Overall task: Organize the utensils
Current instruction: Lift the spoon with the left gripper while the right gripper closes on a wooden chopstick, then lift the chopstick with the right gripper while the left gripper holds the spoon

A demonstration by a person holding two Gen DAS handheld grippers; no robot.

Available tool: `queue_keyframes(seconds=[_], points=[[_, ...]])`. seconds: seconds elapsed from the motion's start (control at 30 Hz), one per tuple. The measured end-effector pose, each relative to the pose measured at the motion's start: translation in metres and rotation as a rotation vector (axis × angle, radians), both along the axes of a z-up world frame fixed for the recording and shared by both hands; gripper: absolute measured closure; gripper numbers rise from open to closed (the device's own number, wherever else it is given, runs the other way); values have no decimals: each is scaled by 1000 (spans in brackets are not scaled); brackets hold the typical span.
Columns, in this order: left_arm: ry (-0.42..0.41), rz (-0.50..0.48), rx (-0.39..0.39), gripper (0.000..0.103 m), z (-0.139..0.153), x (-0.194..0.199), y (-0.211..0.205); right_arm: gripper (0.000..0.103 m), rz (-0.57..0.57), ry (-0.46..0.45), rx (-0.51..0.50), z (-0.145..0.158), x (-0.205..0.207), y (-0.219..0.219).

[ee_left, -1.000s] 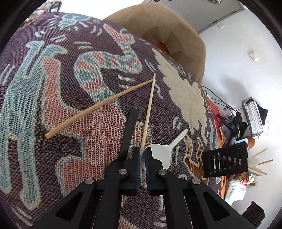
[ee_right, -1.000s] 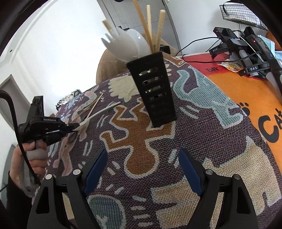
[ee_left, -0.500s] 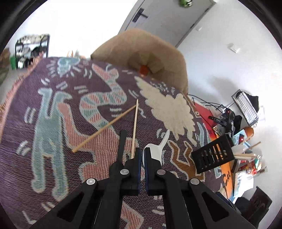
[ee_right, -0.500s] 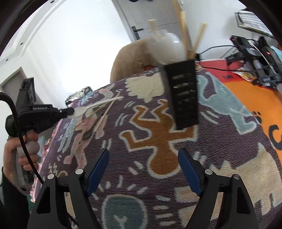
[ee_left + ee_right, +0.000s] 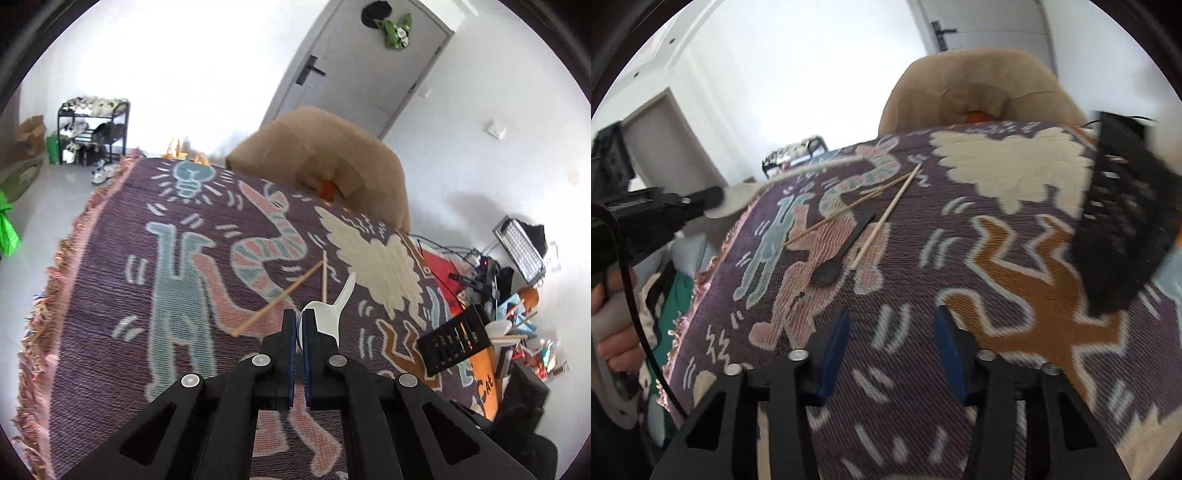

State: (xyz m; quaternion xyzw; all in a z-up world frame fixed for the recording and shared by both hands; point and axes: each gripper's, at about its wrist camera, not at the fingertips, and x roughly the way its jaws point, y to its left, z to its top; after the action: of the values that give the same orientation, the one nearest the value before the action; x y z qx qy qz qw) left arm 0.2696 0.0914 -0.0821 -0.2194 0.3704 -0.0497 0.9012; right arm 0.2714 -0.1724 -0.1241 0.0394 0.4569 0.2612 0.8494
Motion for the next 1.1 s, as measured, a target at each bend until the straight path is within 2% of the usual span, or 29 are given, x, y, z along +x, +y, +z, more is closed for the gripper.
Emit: queue_keyframes(seconds=[0.17,0.23,0.27,0.5,0.63,0.73,0.9,1.1], points=[[-6,43,-11,101,-2,-7,21,65,40,27,-37,-10,19,33],[-4,63,-15,101,-4,-10,31,77,51,35,-51,-12,26,43],[-3,71,-19,101,-4,-11,34,79,56,38,-60,-14,30,49],[-2,118,-43,101,-11,-21,61,80,81,22,-141,-21,41,81],[-3,136,-54,101,-14,-26,71,91,70,-17,-213,-25,43,89],[-1,143,-60,101,-16,-28,75,93,78,-27,-226,-24,42,88],[-11,130,-63,101,-16,-30,71,96,52,-23,-150,-14,36,62],[-19,94,-61,101,-14,-27,58,97,-46,-61,-40,15,15,11]])
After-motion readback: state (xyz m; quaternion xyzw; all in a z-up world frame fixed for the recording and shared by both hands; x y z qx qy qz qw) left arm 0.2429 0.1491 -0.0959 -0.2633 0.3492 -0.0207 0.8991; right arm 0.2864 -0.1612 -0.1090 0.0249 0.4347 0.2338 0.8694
